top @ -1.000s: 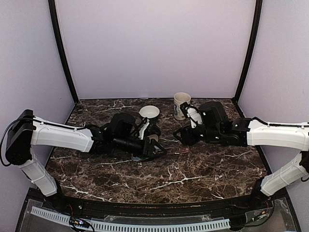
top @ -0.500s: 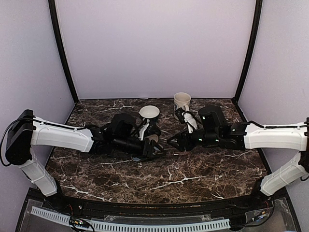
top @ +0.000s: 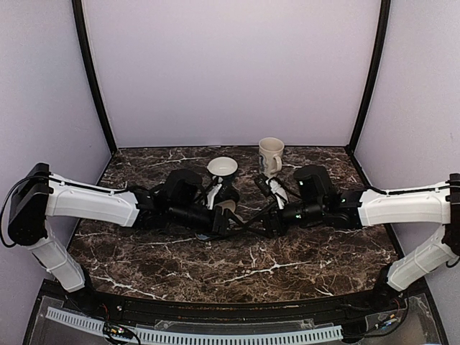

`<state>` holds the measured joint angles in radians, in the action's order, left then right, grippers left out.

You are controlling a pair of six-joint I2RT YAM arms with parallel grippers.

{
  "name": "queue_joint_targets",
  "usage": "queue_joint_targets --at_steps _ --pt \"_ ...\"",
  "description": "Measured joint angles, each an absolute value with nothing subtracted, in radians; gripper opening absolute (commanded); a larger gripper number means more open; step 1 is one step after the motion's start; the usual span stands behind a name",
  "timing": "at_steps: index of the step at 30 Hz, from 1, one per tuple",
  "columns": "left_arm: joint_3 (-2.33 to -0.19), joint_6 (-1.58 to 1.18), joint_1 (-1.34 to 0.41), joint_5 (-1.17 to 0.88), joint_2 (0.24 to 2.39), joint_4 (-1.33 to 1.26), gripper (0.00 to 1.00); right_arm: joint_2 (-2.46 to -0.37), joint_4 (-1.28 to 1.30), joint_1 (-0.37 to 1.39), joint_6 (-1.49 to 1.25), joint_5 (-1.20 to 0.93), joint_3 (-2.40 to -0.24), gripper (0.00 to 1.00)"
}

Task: Organize the sunglasses
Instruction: Fold the right temple of the sunglasses with the sunglasses, then pass from the left arm to the right

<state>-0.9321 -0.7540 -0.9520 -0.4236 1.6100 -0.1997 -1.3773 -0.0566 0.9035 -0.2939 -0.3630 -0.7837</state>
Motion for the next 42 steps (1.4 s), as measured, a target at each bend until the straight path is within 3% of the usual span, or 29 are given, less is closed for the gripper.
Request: queue_joint_targets --at_steps 8,23,34,42 --pt "-0.908 -0.752 -0.952 -0.426 1.599 -0.218 0.00 -1.367 -0.032 0.904 -0.255 -0.380 -0.783 0.65" --pt "-0.767 -0.818 -0.897 -0.450 1.467 -0.273 0.00 -1.297 0.158 0.903 -0.126 -0.288 -0.808 0.85" --pt "-0.725 -0.905 -0.828 -0.580 1.422 -0.296 0.00 -1.396 0.247 0.931 -0.018 -0.208 -0.902 0.87" --pt "-0.730 -0.926 -0.815 -0.658 1.423 -0.286 0.00 -1.488 0.309 0.987 0.072 -0.139 -1.047 0.77"
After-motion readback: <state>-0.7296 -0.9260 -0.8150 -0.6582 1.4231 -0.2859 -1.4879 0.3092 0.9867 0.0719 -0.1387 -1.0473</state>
